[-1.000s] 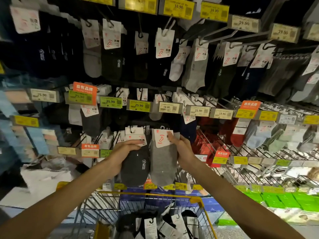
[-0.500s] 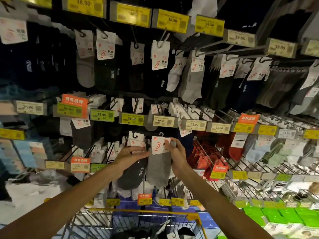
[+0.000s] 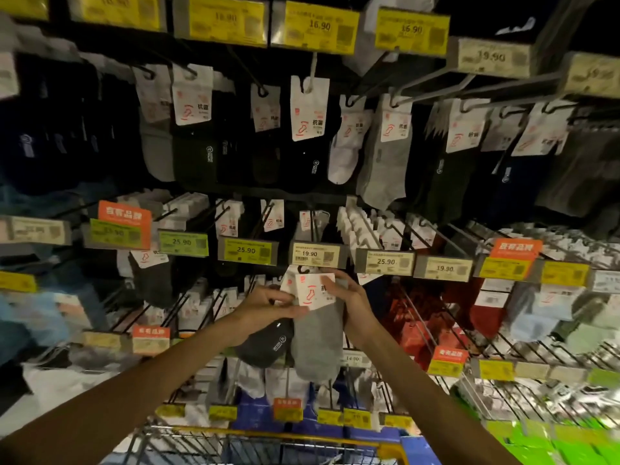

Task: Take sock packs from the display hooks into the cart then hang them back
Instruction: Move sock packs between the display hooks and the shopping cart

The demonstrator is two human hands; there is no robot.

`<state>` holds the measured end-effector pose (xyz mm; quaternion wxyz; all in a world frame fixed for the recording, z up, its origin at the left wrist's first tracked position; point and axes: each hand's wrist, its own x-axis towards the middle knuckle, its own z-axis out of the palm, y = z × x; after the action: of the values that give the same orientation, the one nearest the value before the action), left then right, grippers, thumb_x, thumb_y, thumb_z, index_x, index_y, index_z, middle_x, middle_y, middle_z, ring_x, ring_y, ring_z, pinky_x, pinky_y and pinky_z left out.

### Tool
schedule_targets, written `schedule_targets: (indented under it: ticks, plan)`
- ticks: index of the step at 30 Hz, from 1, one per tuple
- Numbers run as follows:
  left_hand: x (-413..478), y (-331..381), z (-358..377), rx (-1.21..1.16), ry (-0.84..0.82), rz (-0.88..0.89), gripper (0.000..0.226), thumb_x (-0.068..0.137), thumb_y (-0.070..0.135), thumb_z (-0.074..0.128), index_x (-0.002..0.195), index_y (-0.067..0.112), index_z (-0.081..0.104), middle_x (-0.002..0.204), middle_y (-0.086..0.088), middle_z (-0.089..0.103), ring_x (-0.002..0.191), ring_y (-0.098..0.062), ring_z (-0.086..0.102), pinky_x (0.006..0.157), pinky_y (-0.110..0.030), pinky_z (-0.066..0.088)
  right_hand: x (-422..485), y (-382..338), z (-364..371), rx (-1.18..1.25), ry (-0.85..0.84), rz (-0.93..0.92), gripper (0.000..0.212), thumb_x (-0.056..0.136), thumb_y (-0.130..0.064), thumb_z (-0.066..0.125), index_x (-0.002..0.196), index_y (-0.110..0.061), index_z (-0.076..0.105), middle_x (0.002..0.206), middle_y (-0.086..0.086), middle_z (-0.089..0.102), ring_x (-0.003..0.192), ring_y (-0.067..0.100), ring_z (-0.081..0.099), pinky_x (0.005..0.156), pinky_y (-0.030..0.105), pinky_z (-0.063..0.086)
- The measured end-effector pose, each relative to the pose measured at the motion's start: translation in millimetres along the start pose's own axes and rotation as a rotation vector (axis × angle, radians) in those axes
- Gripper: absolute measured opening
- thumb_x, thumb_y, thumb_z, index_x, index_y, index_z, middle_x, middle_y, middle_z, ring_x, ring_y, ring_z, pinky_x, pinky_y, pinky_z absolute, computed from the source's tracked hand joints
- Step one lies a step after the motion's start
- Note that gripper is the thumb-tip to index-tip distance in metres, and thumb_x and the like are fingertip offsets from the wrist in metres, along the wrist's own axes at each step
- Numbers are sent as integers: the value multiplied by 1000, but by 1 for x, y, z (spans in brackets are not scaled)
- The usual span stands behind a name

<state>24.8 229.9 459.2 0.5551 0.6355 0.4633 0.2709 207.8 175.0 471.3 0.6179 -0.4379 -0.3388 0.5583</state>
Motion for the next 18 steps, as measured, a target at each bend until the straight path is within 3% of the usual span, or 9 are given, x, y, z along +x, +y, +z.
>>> schedule_targets:
  ticks: [5,8,12,18]
  plan:
    - [11,-1,-3,33,18,13,26,68,23,89,91,19,80,95,12,76,99,-4,67,84,-14,52,18,-7,8,-177,40,23,31,77,-17,79,105,-5,72,102,11,74,98,26,70,83,38,57]
    - [15,0,-5,15,25,-2,23,67,23,89,88,25,79,95,14,75,100,-3,66,82,-14,49,28,-8,11,-187,96,7,38,76,-13,80,112,-4,69,104,8,74,97,21,71,77,32,57]
    - [19,4,-9,-3,15,-10,26,64,25,91,88,23,81,101,9,76,105,-8,65,96,-26,51,32,-9,11,-124,124,7,32,81,-8,74,112,-7,67,102,4,74,90,14,71,68,26,55]
    - [19,5,-9,-38,18,1,21,65,18,91,82,22,80,100,7,76,105,-8,66,89,-21,53,33,-7,9,-105,135,8,29,84,-7,71,112,-6,66,104,5,72,88,13,70,65,24,55]
